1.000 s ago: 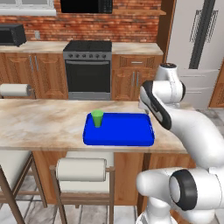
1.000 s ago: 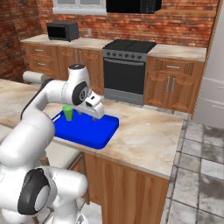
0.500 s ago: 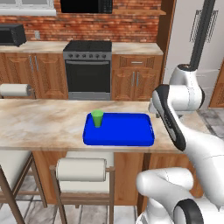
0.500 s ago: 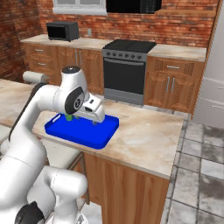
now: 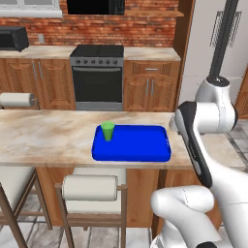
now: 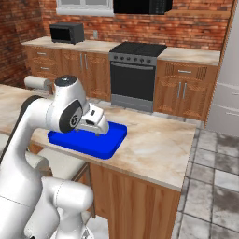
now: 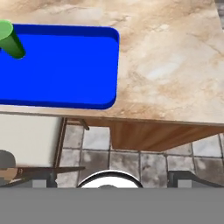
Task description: There is a tray on the dining counter. Grab the cup, mug, and pitcher and place them on the tray. The pitcher may be placed next to the tray if it cannot fit the tray.
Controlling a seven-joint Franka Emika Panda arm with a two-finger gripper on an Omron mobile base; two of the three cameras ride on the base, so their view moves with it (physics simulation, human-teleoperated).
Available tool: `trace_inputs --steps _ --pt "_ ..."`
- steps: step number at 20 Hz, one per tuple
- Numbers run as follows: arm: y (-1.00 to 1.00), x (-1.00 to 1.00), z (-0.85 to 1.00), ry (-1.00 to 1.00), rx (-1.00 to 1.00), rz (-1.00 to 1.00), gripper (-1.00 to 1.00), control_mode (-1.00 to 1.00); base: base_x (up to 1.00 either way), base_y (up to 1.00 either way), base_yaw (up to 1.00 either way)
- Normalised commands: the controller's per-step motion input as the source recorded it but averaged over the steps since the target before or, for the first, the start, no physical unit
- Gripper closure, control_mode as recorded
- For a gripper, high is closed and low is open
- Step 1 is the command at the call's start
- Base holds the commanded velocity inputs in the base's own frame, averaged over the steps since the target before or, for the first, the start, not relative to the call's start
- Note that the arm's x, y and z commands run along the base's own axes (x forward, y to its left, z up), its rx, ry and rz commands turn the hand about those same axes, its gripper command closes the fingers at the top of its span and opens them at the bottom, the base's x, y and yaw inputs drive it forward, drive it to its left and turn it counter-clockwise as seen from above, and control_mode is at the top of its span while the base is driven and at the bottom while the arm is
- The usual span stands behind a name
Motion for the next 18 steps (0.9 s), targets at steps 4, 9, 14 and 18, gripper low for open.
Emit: trace_inputs --steps 4,9,14,18 --pt "0.0 -0.36 0.22 0.0 -0.02 0.04 -1.0 -1.0 0.0 0.0 0.0" --pt "0.0 -0.29 0.27 0.0 0.0 0.01 -1.0 -1.0 0.0 0.0 0.0" --pt "0.0 -0.14 0.3 0.01 0.0 0.0 -1.0 -1.0 0.0 0.0 0.0" --pt "0.0 -0.09 0.17 0.0 0.0 0.0 -1.0 1.0 -0.12 0.0 0.0"
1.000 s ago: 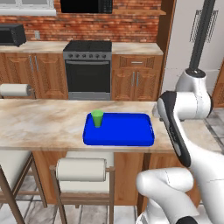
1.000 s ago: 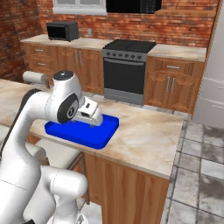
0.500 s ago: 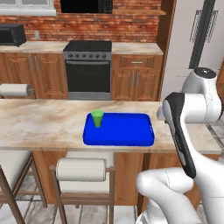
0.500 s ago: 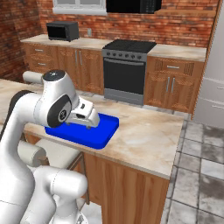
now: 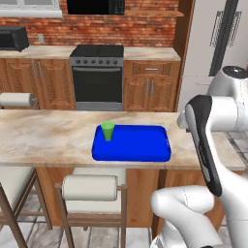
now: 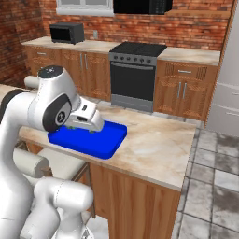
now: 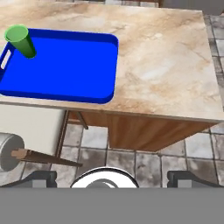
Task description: There is a tray on the dining counter. Grab the cup, mug, and pitcher and place them on the tray. The pitcher may be placed next to the tray if it cannot fit the tray.
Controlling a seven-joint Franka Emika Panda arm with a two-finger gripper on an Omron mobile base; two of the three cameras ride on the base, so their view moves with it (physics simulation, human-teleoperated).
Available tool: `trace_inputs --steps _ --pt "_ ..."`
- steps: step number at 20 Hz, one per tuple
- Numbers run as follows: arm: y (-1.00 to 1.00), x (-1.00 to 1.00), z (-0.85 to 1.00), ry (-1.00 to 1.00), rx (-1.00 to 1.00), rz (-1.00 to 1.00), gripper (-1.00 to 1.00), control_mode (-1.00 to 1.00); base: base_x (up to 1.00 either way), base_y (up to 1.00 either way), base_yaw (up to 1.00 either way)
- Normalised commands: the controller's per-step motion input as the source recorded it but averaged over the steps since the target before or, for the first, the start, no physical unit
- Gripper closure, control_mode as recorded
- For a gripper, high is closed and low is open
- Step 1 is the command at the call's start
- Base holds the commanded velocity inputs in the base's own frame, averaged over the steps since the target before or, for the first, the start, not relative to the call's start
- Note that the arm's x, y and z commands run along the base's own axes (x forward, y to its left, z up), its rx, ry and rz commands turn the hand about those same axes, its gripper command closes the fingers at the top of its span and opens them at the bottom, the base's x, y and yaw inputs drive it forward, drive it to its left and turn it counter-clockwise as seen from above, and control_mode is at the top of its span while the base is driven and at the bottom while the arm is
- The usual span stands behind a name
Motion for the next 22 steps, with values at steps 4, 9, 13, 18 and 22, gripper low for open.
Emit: trace_inputs --steps 4,9,13,18,22 --pt "0.0 0.0 0.0 0.0 0.0 0.0 -1.0 1.0 -0.41 -0.02 -0.07" --pt "0.0 0.0 0.0 0.0 0.0 0.0 -1.0 1.0 -0.53 -0.17 -0.44" --pt "0.0 0.0 0.0 0.0 0.0 0.0 -1.0 1.0 -0.38 -0.22 -0.68" --pt "0.0 0.0 0.0 0.0 0.0 0.0 -1.0 1.0 -0.22 -0.2 -0.8" --pt "0.0 0.0 0.0 0.0 0.0 0.0 -1.0 1.0 -0.11 -0.06 -0.87"
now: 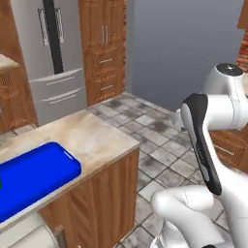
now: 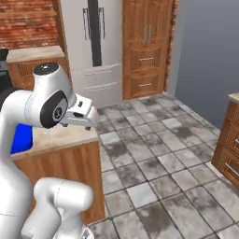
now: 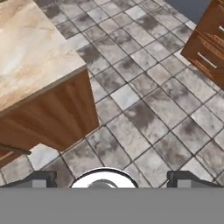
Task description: There is a tray on the dining counter. Grab the cup, mug, and pitcher and place them on the tray. The pitcher may be placed next to the tray if it cannot fit the tray.
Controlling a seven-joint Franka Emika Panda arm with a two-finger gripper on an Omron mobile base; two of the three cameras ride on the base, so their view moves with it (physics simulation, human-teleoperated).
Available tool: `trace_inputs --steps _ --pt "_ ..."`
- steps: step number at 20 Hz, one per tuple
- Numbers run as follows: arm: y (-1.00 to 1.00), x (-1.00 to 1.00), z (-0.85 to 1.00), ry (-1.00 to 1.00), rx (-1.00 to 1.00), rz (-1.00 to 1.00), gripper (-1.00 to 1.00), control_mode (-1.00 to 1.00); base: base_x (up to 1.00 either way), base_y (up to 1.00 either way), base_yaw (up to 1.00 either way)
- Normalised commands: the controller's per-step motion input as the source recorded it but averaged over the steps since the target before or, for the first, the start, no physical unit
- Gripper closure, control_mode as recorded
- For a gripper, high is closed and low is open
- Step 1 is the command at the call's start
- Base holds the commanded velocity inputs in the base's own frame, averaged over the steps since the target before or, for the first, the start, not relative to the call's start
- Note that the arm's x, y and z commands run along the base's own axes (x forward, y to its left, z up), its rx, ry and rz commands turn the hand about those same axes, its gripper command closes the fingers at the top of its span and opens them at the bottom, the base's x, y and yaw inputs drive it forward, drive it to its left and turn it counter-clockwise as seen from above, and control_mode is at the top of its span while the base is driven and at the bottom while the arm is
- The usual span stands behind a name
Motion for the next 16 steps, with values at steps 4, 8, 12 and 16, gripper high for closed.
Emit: trace_inputs --steps 4,8,12,16 --pt "0.0 0.0 0.0 0.0 0.0 0.0 -1.0 1.0 -0.01 -0.01 -0.92" --pt "0.0 0.0 0.0 0.0 0.0 0.0 -1.0 1.0 0.0 0.0 -0.93" --pt "0.0 0.0 0.0 0.0 0.0 0.0 -1.0 1.0 0.0 0.0 -0.93" --pt "0.0 0.0 0.0 0.0 0.0 0.0 -1.0 1.0 0.0 0.0 -0.94"
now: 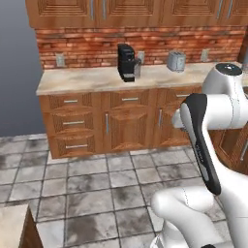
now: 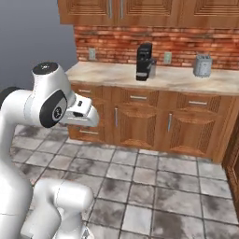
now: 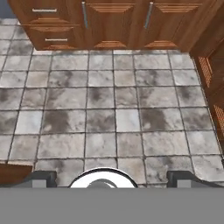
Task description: There is a tray on the dining counter. Grab the cup, mug, and pitcher and place them on the tray. The pitcher may be placed next to the tray if it cannot fit the tray.
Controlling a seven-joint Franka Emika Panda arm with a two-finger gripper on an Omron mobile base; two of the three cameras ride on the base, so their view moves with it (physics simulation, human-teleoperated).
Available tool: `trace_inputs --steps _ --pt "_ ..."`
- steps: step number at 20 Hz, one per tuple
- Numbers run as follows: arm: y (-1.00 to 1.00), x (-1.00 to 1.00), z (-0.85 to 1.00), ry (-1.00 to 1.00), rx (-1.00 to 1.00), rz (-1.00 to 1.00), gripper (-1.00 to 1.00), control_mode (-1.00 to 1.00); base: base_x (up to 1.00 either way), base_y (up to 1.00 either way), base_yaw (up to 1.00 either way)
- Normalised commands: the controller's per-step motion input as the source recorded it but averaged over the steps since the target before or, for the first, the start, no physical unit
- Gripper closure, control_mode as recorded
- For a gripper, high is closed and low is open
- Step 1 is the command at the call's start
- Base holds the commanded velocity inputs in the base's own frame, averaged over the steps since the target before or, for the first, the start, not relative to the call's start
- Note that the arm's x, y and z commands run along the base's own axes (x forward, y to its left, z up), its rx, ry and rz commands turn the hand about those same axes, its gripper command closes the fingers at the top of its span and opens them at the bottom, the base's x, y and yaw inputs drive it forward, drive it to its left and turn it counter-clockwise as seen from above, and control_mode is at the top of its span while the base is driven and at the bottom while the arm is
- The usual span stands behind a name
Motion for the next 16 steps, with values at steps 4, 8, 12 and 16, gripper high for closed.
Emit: trace_inputs --steps 4,8,12,16 --pt "0.0 0.0 0.0 0.0 0.0 0.0 -1.0 1.0 0.0 0.0 -0.93" --pt "0.0 0.0 0.0 0.0 0.0 0.0 -1.0 1.0 0.0 0.0 -0.92" --pt "0.0 0.0 0.0 0.0 0.0 0.0 -1.0 1.0 0.0 0.0 -0.91" --pt "0.0 0.0 0.0 0.0 0.0 0.0 -1.0 1.0 0.0 0.0 -0.91"
